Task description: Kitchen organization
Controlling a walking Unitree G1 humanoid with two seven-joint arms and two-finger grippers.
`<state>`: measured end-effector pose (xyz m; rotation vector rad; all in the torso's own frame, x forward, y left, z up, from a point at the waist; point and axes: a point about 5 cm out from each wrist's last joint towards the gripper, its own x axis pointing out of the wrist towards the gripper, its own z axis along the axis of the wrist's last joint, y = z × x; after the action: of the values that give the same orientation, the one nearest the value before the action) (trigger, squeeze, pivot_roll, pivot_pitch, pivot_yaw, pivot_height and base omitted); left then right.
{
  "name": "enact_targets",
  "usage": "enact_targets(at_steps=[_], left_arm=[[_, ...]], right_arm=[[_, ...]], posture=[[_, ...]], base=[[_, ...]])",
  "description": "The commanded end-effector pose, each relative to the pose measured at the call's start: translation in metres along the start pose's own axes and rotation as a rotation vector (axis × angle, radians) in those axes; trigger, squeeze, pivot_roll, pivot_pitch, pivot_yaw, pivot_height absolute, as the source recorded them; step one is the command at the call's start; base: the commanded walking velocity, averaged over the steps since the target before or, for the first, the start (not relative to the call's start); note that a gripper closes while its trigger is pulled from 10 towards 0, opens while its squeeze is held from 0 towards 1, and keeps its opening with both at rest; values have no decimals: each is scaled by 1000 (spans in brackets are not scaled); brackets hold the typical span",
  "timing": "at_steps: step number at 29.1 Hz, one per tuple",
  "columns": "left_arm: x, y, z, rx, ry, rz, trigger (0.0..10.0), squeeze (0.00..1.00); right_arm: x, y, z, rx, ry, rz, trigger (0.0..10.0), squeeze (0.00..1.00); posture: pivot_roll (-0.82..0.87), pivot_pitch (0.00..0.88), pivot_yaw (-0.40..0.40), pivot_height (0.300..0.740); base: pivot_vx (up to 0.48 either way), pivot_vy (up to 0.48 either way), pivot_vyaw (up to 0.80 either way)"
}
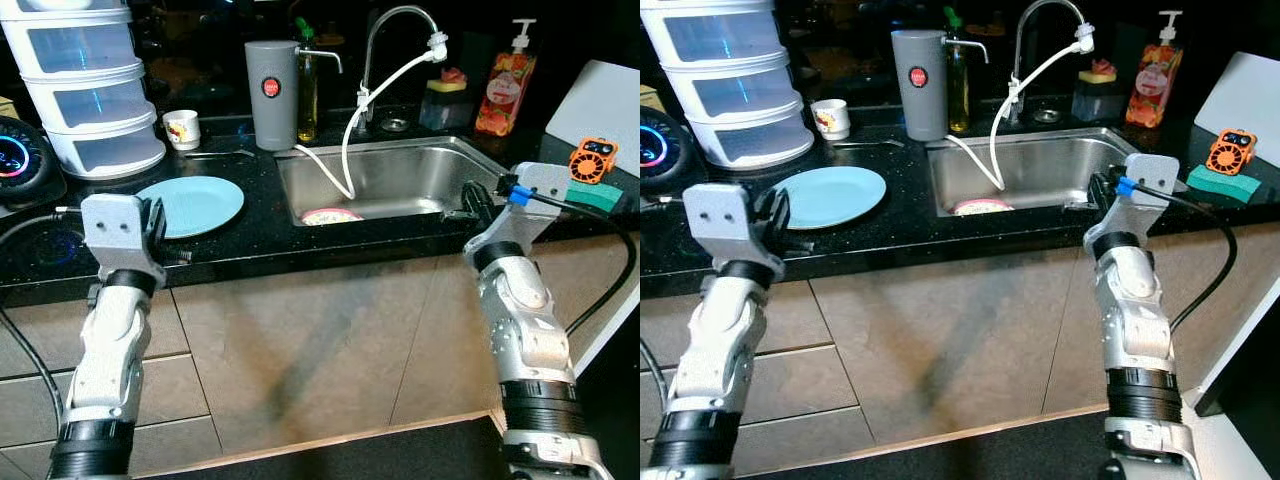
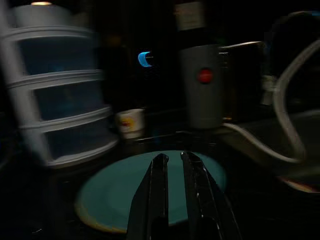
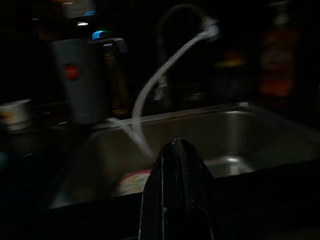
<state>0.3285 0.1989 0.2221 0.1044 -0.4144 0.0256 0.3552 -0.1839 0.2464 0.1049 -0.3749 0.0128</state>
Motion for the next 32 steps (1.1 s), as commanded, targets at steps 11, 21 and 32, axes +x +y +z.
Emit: enact_targets(at_steps=[11, 21, 32], left_arm=[[-9, -37, -12, -62, 59, -97, 10000, 0], [-71, -54, -100, -18, 528, -197, 10000, 0], [-20, -45, -44, -27, 251, -140, 10000, 0]], right_arm=[[-6, 50, -16, 91, 47, 173, 10000, 0], [-77, 27, -131, -27, 597, 133, 10000, 0], [-23, 36, -59, 38, 242, 125, 10000, 0]], posture=[[-49, 0, 7, 740], [-56, 17, 11, 740], [-54, 16, 13, 740]], base=[[0, 0, 0], [0, 0, 0], [0, 0, 0]])
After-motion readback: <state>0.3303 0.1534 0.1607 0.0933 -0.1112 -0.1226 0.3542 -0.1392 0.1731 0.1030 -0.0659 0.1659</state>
